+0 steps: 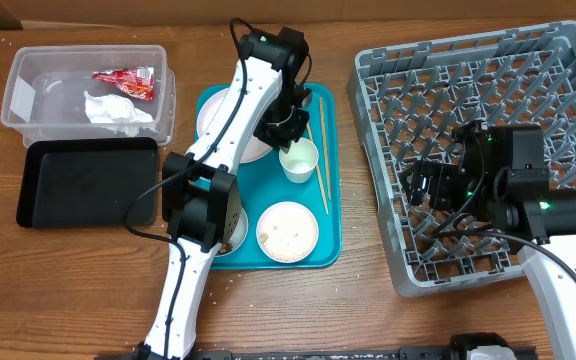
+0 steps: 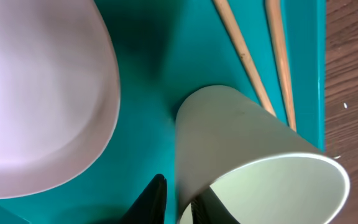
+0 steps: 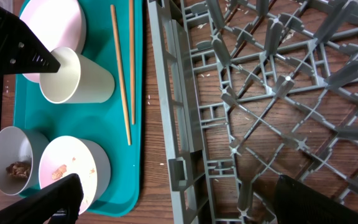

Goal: Sort waste into correct bins and load items into the dishwasher
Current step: 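Set the plate back on the tray and grasp the paper cup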

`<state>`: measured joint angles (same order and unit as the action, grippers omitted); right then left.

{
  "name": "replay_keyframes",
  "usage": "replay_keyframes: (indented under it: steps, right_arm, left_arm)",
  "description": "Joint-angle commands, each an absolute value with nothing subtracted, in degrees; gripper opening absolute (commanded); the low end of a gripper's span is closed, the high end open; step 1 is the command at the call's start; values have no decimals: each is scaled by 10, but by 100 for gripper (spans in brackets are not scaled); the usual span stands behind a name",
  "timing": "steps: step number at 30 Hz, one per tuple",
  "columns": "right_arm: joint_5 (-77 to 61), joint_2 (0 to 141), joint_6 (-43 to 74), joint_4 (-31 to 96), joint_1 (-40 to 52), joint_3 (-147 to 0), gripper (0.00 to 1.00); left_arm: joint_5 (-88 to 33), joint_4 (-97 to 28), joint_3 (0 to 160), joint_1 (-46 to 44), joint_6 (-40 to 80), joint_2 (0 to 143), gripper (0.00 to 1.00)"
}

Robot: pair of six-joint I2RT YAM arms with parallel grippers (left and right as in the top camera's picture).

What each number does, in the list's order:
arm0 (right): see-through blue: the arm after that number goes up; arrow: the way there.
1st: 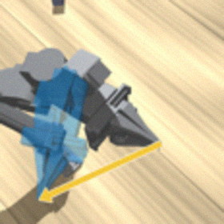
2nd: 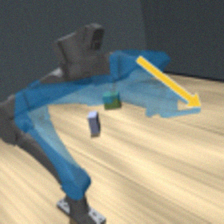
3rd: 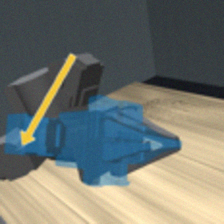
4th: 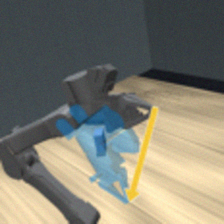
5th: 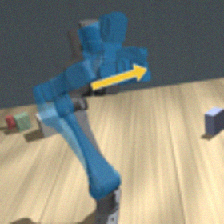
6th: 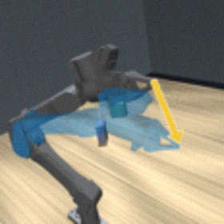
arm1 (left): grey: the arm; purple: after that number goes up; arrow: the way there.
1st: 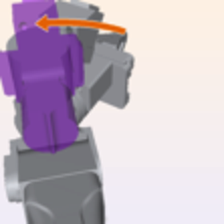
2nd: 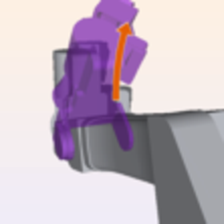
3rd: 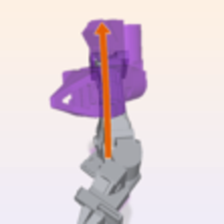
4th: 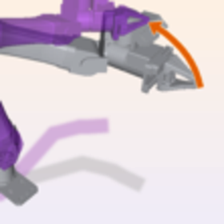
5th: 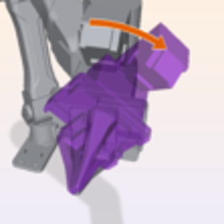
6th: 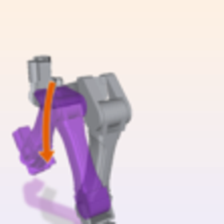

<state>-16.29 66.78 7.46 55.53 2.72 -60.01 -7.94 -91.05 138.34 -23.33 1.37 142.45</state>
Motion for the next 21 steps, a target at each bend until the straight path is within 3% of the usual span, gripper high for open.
replay_keyframes:
  steps: [1,9,11,16,21]
  right_arm:
    - [-166,666,72,554,29,-611,100]
    - [-166,666,72,552,29,-611,100]
    - [-166,666,73,552,29,-611,100]
    - [-170,666,75,550,29,-611,100]
    - [-268,666,90,507,29,-611,100]
  left_arm:
    - [-69,-907,1380,-236,32,1431,17]
    - [-68,-895,1380,-237,59,1432,10]
    - [-69,-894,1380,-237,61,1432,4]
    - [-77,-904,1383,-236,59,1429,4]
    - [-246,-956,1440,-194,-19,1413,4]
